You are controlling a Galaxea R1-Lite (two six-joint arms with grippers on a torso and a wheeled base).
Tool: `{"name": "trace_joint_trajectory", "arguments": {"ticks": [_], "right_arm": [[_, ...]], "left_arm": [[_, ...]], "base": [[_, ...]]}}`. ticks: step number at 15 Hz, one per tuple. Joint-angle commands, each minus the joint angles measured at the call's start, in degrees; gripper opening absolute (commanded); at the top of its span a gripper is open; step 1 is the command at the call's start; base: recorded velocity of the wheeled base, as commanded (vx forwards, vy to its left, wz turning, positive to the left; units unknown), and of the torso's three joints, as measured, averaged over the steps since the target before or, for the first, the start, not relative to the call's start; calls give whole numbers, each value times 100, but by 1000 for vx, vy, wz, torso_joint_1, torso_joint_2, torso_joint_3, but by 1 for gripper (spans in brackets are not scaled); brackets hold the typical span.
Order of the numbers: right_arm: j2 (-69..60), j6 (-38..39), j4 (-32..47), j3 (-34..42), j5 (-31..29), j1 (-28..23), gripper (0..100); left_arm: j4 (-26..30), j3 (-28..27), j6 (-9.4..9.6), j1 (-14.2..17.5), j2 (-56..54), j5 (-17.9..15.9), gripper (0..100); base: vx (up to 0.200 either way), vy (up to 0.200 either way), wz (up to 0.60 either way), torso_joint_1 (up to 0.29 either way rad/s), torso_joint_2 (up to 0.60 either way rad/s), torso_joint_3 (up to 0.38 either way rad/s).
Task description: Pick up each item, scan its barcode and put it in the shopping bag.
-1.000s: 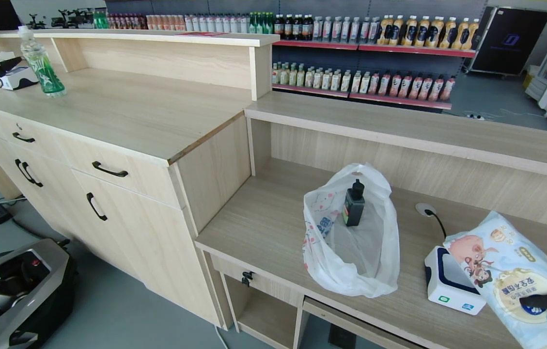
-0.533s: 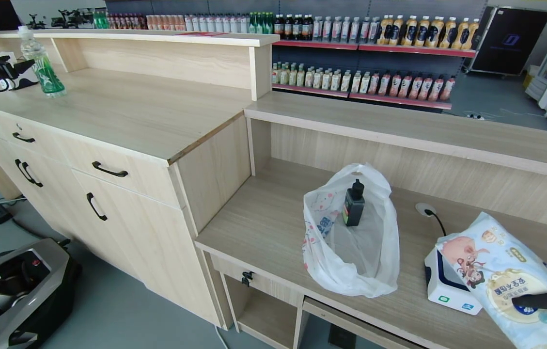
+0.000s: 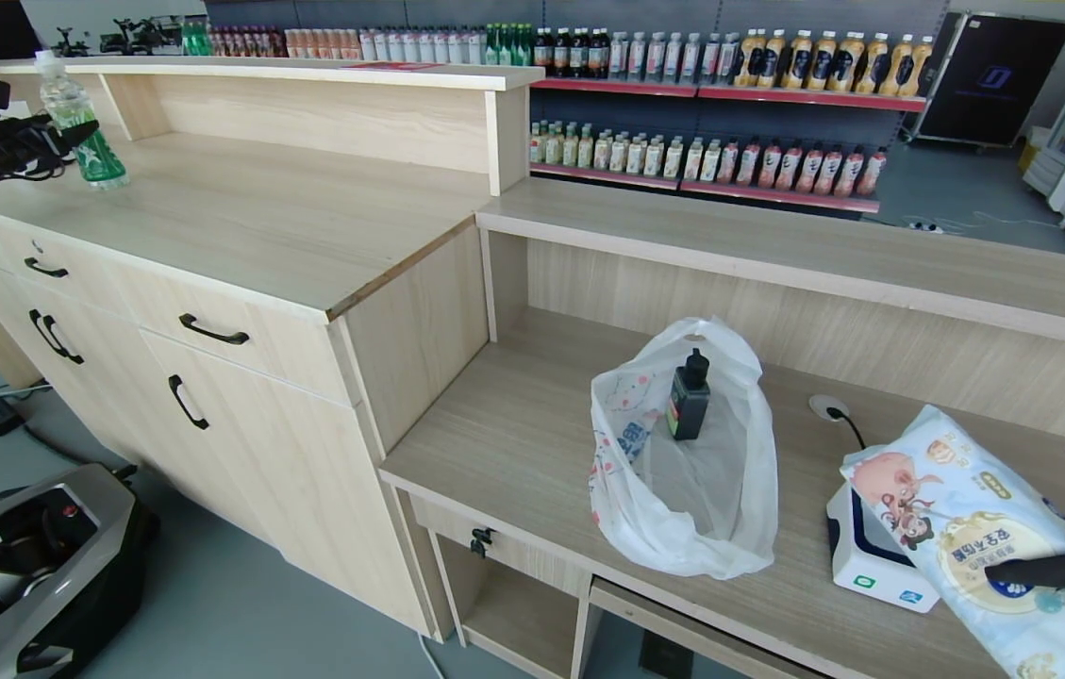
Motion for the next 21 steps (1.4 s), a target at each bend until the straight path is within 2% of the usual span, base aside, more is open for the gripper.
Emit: {"name": "trace_joint_trajectory", "arguments": {"ticks": [1,7,9,10,11,13,14,15,17,19,20,21], "right_arm": [[13,-11,0,-14,2,-5,0],[21,-3,-9,-137,2,-5,0],[-365,-99,0,-110,-6,-41,0],[-945,-117,9,-163,-24,-32,0],[-1385,85,9,-277,-24,12,0],[-2448,1307,-9,-471,-24,364,0],[-2659,1597,-53,-479,-50,425,0],[-3354,2485,-466,-269,-323,777,0],[-4110,3575,-1072,250,-1404,1515,0],[-4760,5095,-1828,619,-2854,2605,0],[-4944,5579,-2241,795,-3373,2974,0],[-5243,5851,-2997,1199,-4524,3563,0]], "left_arm": [[0,0,0,2,-2,2,100],[0,0,0,2,-2,2,100],[0,0,0,2,-2,2,100],[0,0,0,2,-2,-7,100],[0,0,0,2,-2,2,100],[0,0,0,2,-2,2,100],[0,0,0,2,-2,2,100],[0,0,0,2,-2,2,100],[0,0,0,2,-2,2,100],[0,0,0,2,-2,2,100],[0,0,0,2,-2,2,100],[0,0,0,2,-2,-7,100]], "base": [[0,0,0,0,0,0],[0,0,0,0,0,0],[0,0,0,0,0,0],[0,0,0,0,0,0],[0,0,0,0,0,0],[0,0,0,0,0,0],[0,0,0,0,0,0],[0,0,0,0,0,0],[0,0,0,0,0,0],[0,0,0,0,0,0],[0,0,0,0,0,0],[0,0,0,0,0,0]]}}
